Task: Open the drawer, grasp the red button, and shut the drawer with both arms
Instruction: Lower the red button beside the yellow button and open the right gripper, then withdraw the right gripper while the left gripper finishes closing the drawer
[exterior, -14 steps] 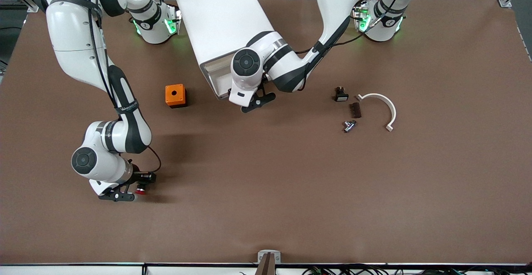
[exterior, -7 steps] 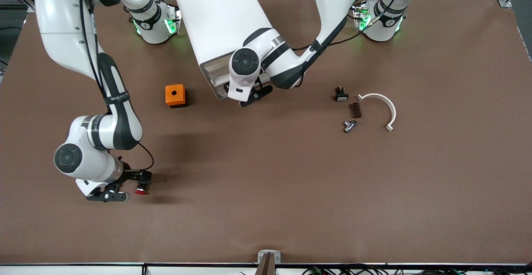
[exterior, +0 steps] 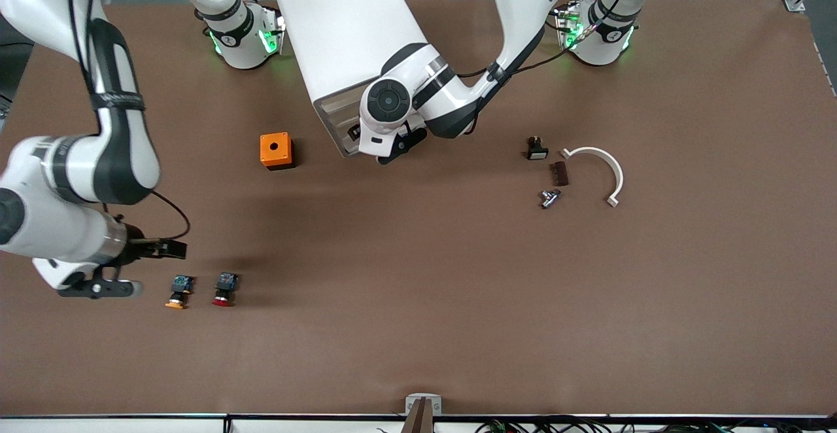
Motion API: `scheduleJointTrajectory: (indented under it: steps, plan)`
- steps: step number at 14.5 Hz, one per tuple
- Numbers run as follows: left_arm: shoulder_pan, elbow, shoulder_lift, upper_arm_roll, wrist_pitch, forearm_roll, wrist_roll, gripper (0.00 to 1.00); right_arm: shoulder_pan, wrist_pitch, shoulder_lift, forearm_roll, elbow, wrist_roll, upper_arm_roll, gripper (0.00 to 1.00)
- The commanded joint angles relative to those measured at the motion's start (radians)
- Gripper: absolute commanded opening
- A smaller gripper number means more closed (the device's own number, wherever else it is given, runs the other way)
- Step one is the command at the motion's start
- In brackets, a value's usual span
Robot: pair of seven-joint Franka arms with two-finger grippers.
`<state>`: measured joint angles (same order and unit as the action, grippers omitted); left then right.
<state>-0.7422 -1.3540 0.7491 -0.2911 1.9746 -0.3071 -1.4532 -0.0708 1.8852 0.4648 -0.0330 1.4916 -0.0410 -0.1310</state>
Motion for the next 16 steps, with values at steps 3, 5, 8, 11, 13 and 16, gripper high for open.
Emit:
scheduleJointTrajectory:
  steps: [3,5,8,11,13,16]
  plan:
    - [-0.005,-0.007,-0.008,-0.005,0.001,-0.052,-0.007,1.0,0.039,-0.124,-0.144,0.051,0.013,-0.014,0.019,1.0]
    - [-0.003,-0.007,-0.01,-0.005,0.001,-0.064,-0.001,1.0,0.039,-0.161,-0.196,0.053,0.015,-0.014,0.021,1.0]
    - [0.009,-0.005,-0.016,0.003,0.003,-0.047,0.01,1.0,0.04,-0.187,-0.248,0.055,0.016,-0.025,0.021,1.0]
    - [0.033,0.006,-0.04,0.032,0.003,0.015,0.008,1.0,0.059,-0.202,-0.268,0.056,0.018,-0.056,0.017,1.0]
    - [0.066,0.009,-0.065,0.033,0.003,0.098,0.002,0.99,0.081,-0.215,-0.267,0.053,0.018,-0.054,0.019,1.0]
    - [0.144,0.009,-0.157,0.029,-0.01,0.221,0.045,0.99,0.082,-0.227,-0.272,0.056,0.016,-0.056,0.017,1.0]
